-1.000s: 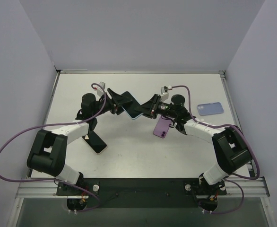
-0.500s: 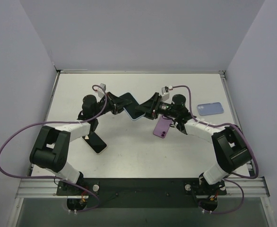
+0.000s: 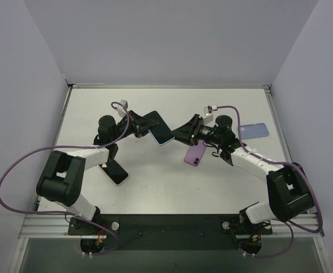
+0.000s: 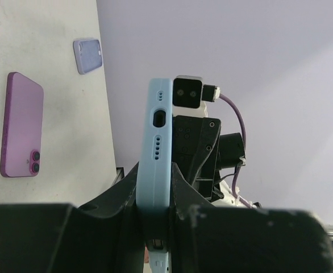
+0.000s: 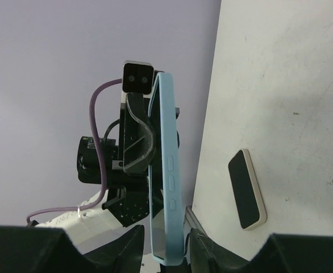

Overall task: Take the phone out of the phone case
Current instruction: Remove the phone case from the phone.

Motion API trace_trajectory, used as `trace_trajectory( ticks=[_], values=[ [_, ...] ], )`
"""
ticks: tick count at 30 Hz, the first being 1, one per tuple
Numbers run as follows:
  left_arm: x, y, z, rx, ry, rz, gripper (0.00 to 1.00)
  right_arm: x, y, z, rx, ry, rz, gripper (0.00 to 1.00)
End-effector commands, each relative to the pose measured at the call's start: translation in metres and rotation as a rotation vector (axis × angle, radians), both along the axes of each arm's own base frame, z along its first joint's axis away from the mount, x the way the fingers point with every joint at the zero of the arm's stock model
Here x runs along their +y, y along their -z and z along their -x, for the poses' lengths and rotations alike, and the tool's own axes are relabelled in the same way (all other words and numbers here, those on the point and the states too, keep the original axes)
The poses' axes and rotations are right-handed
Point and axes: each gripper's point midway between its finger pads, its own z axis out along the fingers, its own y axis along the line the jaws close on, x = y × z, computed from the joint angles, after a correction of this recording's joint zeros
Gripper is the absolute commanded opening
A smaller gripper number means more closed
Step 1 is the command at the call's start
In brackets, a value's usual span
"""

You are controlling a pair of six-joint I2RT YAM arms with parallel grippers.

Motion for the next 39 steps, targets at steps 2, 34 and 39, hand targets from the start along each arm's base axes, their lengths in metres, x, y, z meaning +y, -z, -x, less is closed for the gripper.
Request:
trace_trajectory(
  ticks=[2, 34, 39],
  values=[
    [0.005, -0.061, -0.001, -0.204, -0.030, 0.096, 0.00, -0.003, -0.012, 0.007, -0.053, -0.005, -0.036, 0.35],
    [0.030, -0.195, 0.024, -0.558, -0.060, 0.491, 0.00, -0.008, -0.157, -0.026, -0.039, 0.012, -0.612, 0.00],
    [0.034, -0.221, 0.034, -0.626, -0.058, 0.530, 0.00, -0.011, -0.172, -0.039, -0.025, 0.001, -0.741, 0.00]
  ],
)
